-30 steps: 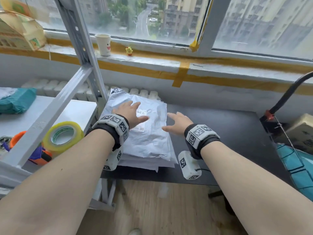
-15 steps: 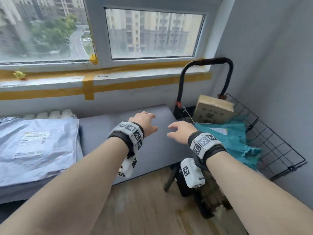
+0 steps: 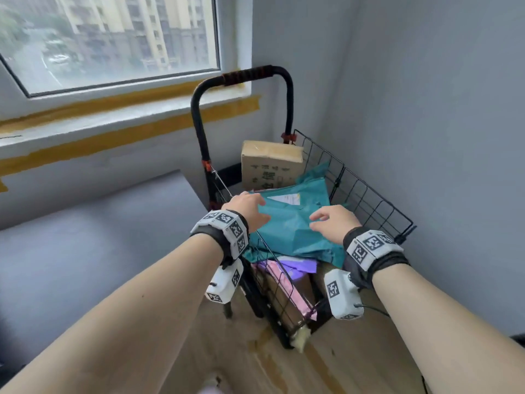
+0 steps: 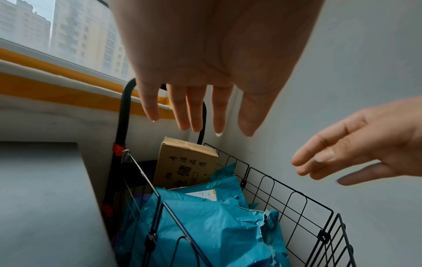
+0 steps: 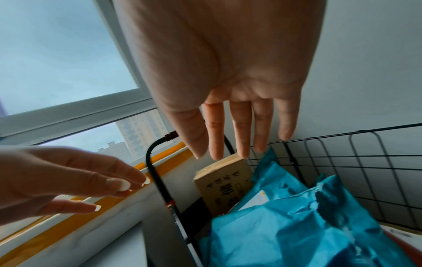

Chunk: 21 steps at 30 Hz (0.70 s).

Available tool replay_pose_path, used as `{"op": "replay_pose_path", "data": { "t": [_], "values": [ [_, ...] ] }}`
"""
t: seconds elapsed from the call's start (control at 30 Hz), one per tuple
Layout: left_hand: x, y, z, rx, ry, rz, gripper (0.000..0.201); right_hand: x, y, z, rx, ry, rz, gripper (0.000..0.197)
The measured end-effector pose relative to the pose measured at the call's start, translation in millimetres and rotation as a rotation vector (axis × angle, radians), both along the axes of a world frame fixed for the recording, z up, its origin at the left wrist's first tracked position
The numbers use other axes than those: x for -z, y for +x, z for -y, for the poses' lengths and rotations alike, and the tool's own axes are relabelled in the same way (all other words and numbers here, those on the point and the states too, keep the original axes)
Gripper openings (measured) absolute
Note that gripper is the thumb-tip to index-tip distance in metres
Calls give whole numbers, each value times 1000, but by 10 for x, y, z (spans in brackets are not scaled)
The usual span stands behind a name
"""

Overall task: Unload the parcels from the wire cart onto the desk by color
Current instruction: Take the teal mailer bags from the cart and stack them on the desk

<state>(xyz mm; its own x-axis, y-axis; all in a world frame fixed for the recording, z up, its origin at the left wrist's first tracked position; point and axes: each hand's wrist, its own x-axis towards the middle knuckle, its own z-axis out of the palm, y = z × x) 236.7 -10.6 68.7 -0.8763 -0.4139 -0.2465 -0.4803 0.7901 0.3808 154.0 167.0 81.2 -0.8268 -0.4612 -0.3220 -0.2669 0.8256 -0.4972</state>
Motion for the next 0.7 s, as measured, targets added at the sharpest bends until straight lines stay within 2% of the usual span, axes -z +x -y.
{"op": "replay_pose_path", "data": {
  "t": [0.17,0.4,0.57,0.7],
  "values": [
    [304,-703,56,-4,46,-31,41,233,-578,-67,69,19,54,22],
    [806,-1569,279,-116,266,-6,37,619,-1427,228,69,82,125,21],
    [1177,-1870,488,-263,378,43,38,1035,-1757,535,60,107,187,23],
    [1493,-1963,511,-352,451,157,41,1437,-1907,654,88,116,289,36]
  ]
}}
